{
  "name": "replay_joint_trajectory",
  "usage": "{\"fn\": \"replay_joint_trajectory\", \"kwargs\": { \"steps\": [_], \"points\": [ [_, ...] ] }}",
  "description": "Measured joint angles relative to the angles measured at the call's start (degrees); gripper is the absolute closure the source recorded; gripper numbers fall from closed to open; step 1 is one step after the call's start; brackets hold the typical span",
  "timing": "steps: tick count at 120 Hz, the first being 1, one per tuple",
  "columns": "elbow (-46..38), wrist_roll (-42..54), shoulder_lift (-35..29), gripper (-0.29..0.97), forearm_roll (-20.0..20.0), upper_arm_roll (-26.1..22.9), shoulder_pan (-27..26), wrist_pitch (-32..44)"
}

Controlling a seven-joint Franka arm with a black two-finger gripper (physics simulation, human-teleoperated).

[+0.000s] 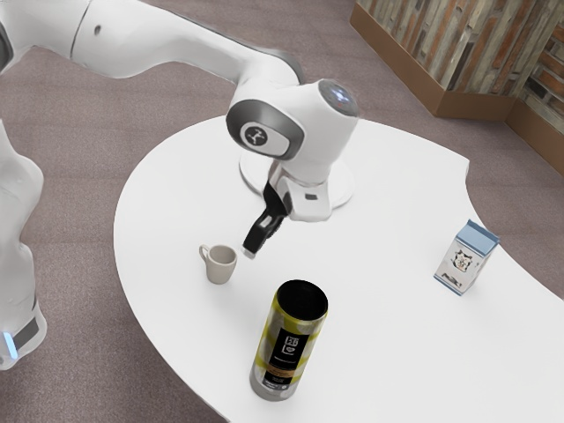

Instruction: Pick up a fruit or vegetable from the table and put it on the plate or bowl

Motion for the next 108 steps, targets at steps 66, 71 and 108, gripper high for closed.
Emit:
{"fn": "replay_joint_trajectory", "kwargs": {
  "steps": [66,71,108],
  "points": [
    [1.14,2.98,10.45,0.0,-8.39,-0.05,-0.12,23.93],
    [1.24,3.1,10.73,0.0,-8.64,-0.02,-0.17,24.25],
    [1.34,3.79,14.12,0.0,-10.53,0.26,1.71,25.36]
  ]
}}
